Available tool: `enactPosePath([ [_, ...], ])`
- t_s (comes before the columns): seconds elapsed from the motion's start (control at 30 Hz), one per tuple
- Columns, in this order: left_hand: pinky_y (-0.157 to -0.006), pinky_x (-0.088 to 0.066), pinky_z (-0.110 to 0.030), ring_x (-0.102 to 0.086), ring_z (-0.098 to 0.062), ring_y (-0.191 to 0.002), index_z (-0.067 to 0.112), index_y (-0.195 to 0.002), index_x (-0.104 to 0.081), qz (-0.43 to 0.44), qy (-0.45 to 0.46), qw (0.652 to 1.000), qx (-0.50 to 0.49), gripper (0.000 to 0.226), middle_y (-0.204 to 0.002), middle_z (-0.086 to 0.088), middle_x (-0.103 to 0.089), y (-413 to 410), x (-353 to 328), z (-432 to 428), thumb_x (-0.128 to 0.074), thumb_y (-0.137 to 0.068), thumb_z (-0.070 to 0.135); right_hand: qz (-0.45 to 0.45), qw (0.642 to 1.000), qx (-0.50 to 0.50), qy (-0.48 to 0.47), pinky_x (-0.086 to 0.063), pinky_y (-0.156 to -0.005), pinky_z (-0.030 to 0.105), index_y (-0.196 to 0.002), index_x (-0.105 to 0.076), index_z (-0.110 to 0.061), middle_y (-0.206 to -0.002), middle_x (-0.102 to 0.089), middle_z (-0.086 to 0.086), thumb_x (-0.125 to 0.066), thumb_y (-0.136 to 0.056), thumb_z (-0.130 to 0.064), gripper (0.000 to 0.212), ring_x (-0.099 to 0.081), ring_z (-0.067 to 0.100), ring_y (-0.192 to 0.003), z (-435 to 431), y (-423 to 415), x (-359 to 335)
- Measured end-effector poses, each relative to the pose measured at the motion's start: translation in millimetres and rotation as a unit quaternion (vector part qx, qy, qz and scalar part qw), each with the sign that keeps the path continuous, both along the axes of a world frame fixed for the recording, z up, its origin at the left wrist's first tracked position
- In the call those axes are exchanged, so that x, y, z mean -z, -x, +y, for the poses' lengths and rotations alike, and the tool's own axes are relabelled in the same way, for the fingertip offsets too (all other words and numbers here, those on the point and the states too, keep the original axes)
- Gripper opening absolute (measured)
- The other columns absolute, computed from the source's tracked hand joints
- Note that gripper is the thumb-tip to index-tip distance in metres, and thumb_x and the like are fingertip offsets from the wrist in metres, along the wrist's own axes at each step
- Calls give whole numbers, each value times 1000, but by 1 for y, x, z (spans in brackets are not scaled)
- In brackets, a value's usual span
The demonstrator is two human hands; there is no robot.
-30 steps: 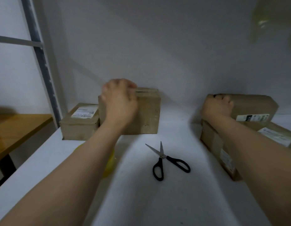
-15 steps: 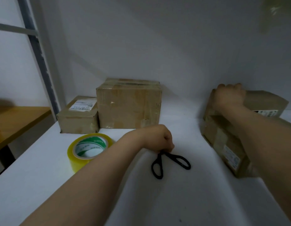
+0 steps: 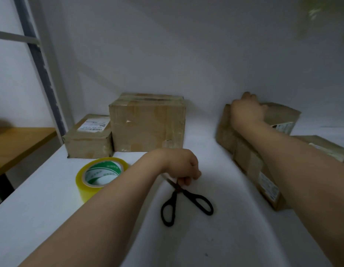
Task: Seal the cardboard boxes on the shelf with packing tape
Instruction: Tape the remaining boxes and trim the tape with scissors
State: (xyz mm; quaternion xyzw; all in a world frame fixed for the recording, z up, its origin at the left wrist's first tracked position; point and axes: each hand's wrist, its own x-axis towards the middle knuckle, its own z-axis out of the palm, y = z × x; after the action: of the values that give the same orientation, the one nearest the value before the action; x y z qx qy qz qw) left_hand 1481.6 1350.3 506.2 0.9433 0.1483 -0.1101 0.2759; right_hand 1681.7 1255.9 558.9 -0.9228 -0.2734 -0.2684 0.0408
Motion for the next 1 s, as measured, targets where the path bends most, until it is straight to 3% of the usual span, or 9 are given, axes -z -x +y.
enactPosePath([
  [0.13, -77, -53, -30, -66, -10, -67, 9, -111, -68, -48, 26, 998, -43, 24, -95, -3, -77, 4, -5, -2, -55, -103, 28, -14, 998, -56, 40, -43, -92, 46, -127, -62, -6, -133, -44, 18, -54, -91, -3, 37, -41, 37, -126, 16, 49, -8],
  [0.3, -59, -52, -25, -65, -15, -71, 6, -101, -60, -143, 92, 964, -204, 12, -99, -12, -70, 12, -15, -1, -49, -102, 11, -20, 990, -124, 63, -45, -93, 47, -129, -58, -5, -136, -42, 17, -51, -94, -3, 35, -39, 34, -128, 28, 111, -8],
  [0.5, -74, -53, -32, -65, -26, -93, 6, -97, -64, -183, 156, 938, -251, 9, -98, -13, -68, 34, -30, -3, -57, -92, 3, -28, 986, -163, 34, -45, -78, 42, -127, -53, -6, -130, -42, 16, -55, -90, 1, 37, -42, 33, -122, -8, 149, -12],
  [0.57, -67, -48, -28, -64, -26, -85, 2, -103, -67, -210, 155, 928, -265, 20, -95, -14, -68, 40, -31, -4, -51, -90, 1, -27, 978, -205, 39, -40, -71, 37, -129, -51, -9, -128, -42, 13, -57, -91, -1, 40, -42, 31, -120, -24, 163, -12],
  [0.67, -52, -40, -18, -54, -18, -72, 6, -105, -67, -244, 177, 915, -269, 26, -83, -7, -60, 51, -32, -13, -47, -90, 0, 63, 957, -285, 1, -46, -83, 35, -125, -56, -22, -123, -47, 5, -61, -94, -17, 32, -47, 25, -115, -49, 167, -15],
  [0.77, -80, -45, -32, -54, -15, -83, 22, -88, -58, -245, 234, 895, -290, 24, -89, -1, -61, 63, -33, -23, -48, -94, 2, 161, 936, -272, -154, -50, -95, 44, -117, -60, -29, -121, -53, 3, -57, -95, -42, 26, -55, 23, -109, -72, 152, -26],
  [0.83, -90, -46, -38, -54, -18, -94, 22, -105, -59, -240, 233, 894, -297, 26, -103, -2, -61, 67, -29, -23, -49, -94, 2, 224, 934, -216, -176, -51, -92, 43, -124, -59, -26, -125, -54, 5, -52, -97, -47, 35, -57, 24, -107, -82, 144, -26],
  [0.93, -97, -46, -40, -48, -28, -127, 28, -159, -16, -246, 287, 887, -267, 90, -143, -6, -50, 68, -15, -21, -58, -85, -4, 289, 912, -217, -192, -46, -71, 32, -110, -61, -16, -108, -62, 4, -48, -103, -42, 30, -59, 17, -88, -79, 146, -12],
  [1.0, -111, -40, -44, -37, -28, -141, 40, -156, 19, -297, 307, 874, -231, 132, -157, -4, -36, 66, -7, -29, -80, -76, 7, 301, 896, -225, -236, -53, -76, 38, -102, -62, -14, -102, -64, 7, -46, -104, -42, 33, -61, 20, -86, -75, 150, -5],
])
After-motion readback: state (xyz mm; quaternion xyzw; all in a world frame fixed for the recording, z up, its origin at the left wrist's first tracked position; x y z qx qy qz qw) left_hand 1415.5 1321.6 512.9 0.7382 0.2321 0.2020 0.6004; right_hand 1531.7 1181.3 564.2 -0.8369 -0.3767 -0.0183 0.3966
